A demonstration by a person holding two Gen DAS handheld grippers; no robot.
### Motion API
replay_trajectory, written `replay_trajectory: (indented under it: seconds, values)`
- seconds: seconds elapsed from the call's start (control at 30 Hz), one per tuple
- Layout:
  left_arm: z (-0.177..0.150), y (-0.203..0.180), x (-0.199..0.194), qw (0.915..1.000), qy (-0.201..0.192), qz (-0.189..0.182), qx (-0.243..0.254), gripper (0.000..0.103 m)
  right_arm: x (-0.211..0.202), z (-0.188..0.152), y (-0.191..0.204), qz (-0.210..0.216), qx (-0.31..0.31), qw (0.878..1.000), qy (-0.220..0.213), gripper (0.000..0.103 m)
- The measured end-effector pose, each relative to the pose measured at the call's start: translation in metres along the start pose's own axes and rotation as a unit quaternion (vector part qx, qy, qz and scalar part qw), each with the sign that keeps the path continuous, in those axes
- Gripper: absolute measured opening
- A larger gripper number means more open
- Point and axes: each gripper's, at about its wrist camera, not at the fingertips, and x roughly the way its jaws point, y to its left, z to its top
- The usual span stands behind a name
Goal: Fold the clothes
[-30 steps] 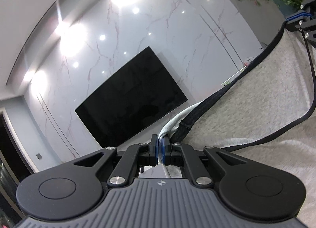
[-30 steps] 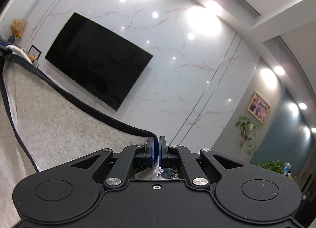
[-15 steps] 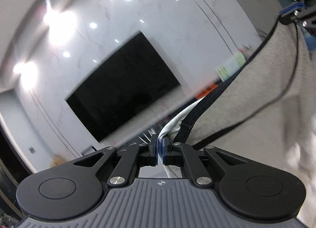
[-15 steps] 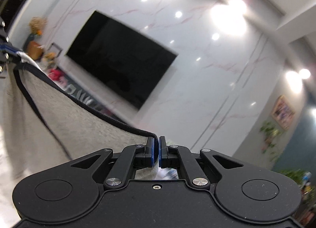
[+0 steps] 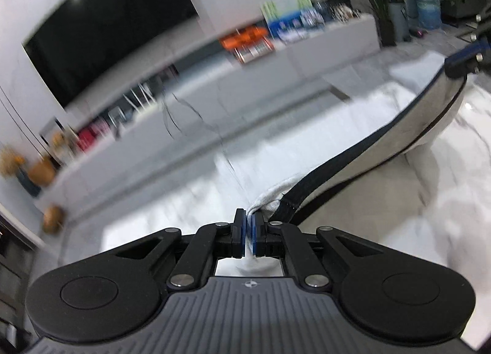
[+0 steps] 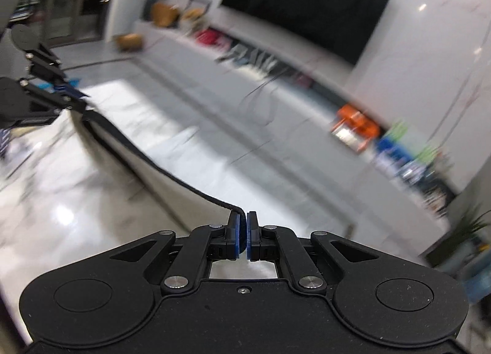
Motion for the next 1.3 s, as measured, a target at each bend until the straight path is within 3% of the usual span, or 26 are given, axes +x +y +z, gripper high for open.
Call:
replay_trajectory:
  seconds: [0.17, 0.4, 0.53, 0.67, 0.73, 0.83, 0.97, 1.1, 1.17, 1.3]
  values:
    - [-0.016, -0.001, 0.010, 0.9989, 0.036, -0.025, 0.015, 0.003, 0.015, -0.053, 0.043, 0.064, 0.003, 0.997, 0.047, 0.002]
    - [-0.056, -0.017, 0.020, 0.9954, 0.071, -0.063, 0.014, 0.008, 0.025, -0.099, 0.071, 0.110, 0.011, 0.989, 0.096, 0.010]
    - [-0.075, -0.015, 0.020, 0.9935, 0.077, -0.084, -0.005, 0.026, 0.019, -0.117, 0.072, 0.120, 0.033, 0.987, 0.099, 0.017]
    - [-0.086, -0.008, 0.016, 0.9948, 0.065, -0.071, -0.033, 0.032, 0.018, -0.119, 0.052, 0.110, 0.070, 0.986, 0.100, 0.022]
    - [-0.087, 0.009, 0.018, 0.9940, 0.053, -0.051, -0.081, 0.032, 0.020, -0.124, 0.036, 0.088, 0.107, 0.985, 0.106, 0.022]
    - [-0.083, 0.035, 0.030, 0.9863, 0.041, -0.036, -0.156, 0.032, 0.025, -0.134, 0.009, 0.058, 0.166, 0.978, 0.112, 0.022]
    - [-0.072, 0.062, 0.051, 0.9773, 0.037, -0.010, -0.208, 0.032, 0.044, -0.138, -0.021, 0.030, 0.234, 0.965, 0.113, 0.022]
    - [-0.056, 0.092, 0.091, 0.9626, 0.052, -0.003, -0.266, 0.032, 0.071, -0.131, -0.051, 0.018, 0.294, 0.950, 0.108, 0.023]
    - [-0.045, 0.102, 0.110, 0.9603, 0.055, 0.002, -0.273, 0.033, 0.086, -0.127, -0.073, 0.009, 0.330, 0.939, 0.102, 0.025]
    - [-0.025, 0.116, 0.147, 0.9654, 0.051, 0.016, -0.255, 0.041, 0.114, -0.117, -0.108, 0.003, 0.379, 0.921, 0.090, 0.032]
